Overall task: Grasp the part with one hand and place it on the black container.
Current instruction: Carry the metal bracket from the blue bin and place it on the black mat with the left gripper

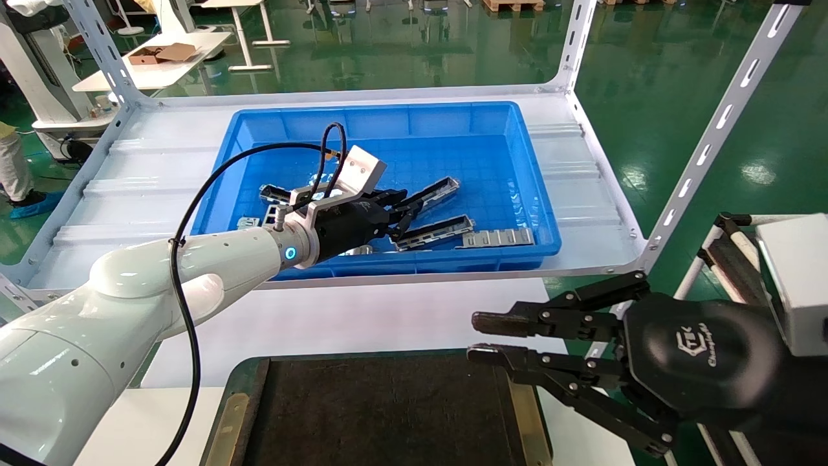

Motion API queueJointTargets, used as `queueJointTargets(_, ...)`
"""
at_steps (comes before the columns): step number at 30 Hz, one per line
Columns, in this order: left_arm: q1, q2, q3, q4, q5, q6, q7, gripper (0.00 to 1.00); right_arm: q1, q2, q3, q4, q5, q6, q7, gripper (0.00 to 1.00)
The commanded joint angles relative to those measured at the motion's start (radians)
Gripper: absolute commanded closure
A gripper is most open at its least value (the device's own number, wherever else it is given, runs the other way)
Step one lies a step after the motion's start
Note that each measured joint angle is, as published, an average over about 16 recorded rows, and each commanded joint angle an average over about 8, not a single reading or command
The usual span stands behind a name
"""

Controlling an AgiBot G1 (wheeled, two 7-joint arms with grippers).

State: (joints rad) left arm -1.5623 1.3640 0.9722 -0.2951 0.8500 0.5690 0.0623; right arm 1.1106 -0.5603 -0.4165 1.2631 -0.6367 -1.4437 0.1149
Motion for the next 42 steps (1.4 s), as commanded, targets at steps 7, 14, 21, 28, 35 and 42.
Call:
queueJointTargets(7, -0.004, -0.001, 0.025, -0.002, -0.041, -0.005, 0.002, 1.00, 0.000, 0.000, 0.000, 0.000, 0.000, 0.000, 0.000, 1.00)
queueJointTargets(14, -0.024, -0.003, 0.030, 0.008, -0.087, 0.005, 0.018, 1.00, 0.000, 0.000, 0.000, 0.000, 0.000, 0.000, 0.000, 1.00)
queueJointTargets(21, -0.053, -0.005, 0.028, 0.036, -0.122, -0.009, 0.050, 1.00, 0.000, 0.000, 0.000, 0.000, 0.000, 0.000, 0.000, 1.00)
queueJointTargets(28, -0.083, -0.015, 0.022, 0.044, -0.160, 0.018, 0.053, 1.00, 0.000, 0.000, 0.000, 0.000, 0.000, 0.000, 0.000, 1.00)
queueJointTargets(35, -0.105, -0.047, 0.010, 0.051, -0.192, 0.172, 0.069, 1.00, 0.000, 0.000, 0.000, 0.000, 0.000, 0.000, 0.000, 1.00)
queueJointTargets(42, -0.119, -0.102, -0.009, 0.049, -0.228, 0.420, 0.102, 1.00, 0.000, 0.000, 0.000, 0.000, 0.000, 0.000, 0.000, 1.00)
